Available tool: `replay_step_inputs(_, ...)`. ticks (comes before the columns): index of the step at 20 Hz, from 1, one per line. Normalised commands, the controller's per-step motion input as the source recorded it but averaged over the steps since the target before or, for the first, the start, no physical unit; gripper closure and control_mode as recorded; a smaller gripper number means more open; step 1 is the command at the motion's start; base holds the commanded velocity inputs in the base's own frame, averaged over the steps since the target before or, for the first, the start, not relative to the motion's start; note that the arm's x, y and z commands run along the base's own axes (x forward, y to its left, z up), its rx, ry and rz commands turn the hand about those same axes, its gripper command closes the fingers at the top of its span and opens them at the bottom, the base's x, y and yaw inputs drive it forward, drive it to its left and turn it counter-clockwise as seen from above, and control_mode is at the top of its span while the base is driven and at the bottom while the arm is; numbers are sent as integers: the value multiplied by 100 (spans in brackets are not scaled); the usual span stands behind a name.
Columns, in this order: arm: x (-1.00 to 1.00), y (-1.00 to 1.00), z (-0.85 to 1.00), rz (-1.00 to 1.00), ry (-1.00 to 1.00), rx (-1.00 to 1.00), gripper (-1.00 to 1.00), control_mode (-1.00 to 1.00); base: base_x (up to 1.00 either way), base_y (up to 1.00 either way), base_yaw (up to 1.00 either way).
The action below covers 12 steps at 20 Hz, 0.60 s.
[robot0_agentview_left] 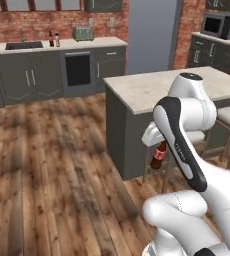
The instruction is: Place the large bottle from the dining counter next to the other large bottle outside the sink, and place the small bottle from the dining counter next to the other small bottle inside the sink.
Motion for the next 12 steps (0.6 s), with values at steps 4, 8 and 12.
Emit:
replay_step_inputs(4,0,0,0,0,0,0,100,100,100,99,10)
replay_step_inputs(8,0,0,0,0,0,0,100,100,100,81,4)
replay_step_inputs(12,0,0,0,0,0,0,100,100,100,51,0)
